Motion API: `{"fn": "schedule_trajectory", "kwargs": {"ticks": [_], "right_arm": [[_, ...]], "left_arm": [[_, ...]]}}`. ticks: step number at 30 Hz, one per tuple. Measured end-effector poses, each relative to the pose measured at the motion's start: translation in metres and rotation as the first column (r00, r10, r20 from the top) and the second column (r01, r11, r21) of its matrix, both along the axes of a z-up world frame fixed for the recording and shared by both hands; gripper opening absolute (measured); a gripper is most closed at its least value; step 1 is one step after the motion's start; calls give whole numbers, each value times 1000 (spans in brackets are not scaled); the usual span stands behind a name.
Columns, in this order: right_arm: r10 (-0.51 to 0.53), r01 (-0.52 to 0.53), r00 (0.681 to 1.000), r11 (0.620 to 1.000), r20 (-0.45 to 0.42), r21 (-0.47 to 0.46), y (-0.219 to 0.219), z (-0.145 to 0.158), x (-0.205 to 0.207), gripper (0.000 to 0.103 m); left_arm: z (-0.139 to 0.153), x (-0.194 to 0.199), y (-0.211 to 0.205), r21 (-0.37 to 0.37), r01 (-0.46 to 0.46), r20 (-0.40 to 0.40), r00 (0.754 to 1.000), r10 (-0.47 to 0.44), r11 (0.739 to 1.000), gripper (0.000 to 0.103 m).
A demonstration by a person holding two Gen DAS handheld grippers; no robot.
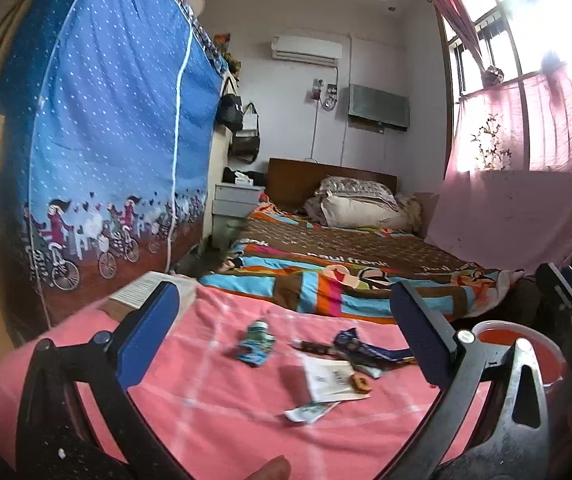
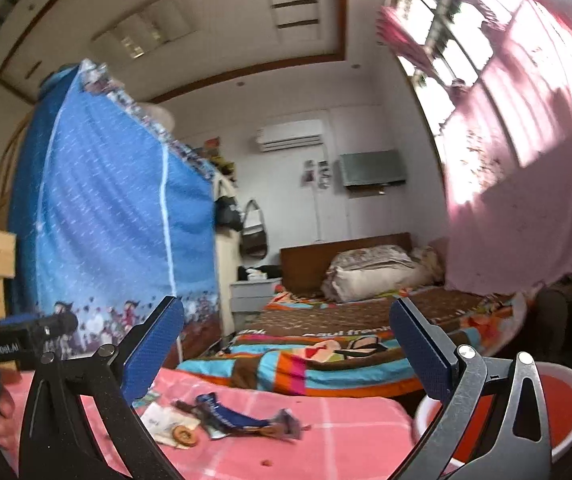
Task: Collect trash
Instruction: 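Move both open tools back over the bedspread trash, then grasp the round brown disc with the right tool while the left tool grasps the toothpaste tube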
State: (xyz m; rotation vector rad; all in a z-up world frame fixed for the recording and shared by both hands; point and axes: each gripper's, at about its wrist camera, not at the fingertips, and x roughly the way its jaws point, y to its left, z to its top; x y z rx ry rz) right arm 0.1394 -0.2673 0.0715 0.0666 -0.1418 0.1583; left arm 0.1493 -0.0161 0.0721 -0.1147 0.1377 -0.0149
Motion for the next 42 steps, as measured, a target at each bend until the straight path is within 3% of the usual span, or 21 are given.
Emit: {"fn": "schedule_trajectory", "kwargs": {"ticks": [9,13,19,21,23,24,26,28,32,40,42], "right_arm": [[46,-55,997,987,-63,-150,41,-17,12,103],[85,-106,986,984,-146,-142,48,-24,26,103],[146,-185,942,977,-301,-104,55,-34,52,103],[170,-213,923,973,-346,-88,54,-37,58,98],[190,-236,901,969,-389,-74,55,-40,65,82],[199,-251,886,965,-420,-72,57,-42,70,81],[224,-289,855,955,-468,-69,61,-46,77,66],[241,-320,823,945,-514,-70,66,-51,83,51],[272,-378,747,924,-607,-51,74,-63,98,43],[311,-427,633,904,-709,14,80,-76,117,36],[321,-443,618,896,-718,19,82,-77,118,36]], "left_arm": [[-15,-9,10,81,-18,7,1000,18,997,103],[-17,-5,13,65,-7,-18,1000,9,998,103],[-24,8,17,34,26,-99,995,-23,999,103],[-28,16,18,19,41,-145,989,-38,999,103],[-32,25,19,1,65,-195,979,-63,998,103],[-34,29,19,-5,76,-219,973,-76,997,103],[-39,37,18,-25,119,-270,955,-121,993,99],[-44,45,15,-42,154,-318,935,-159,987,86],[-56,59,8,-79,229,-410,880,-241,970,73],[-74,81,-9,-124,340,-544,763,-350,932,51],[-78,85,-11,-130,347,-572,739,-357,929,46]]}}
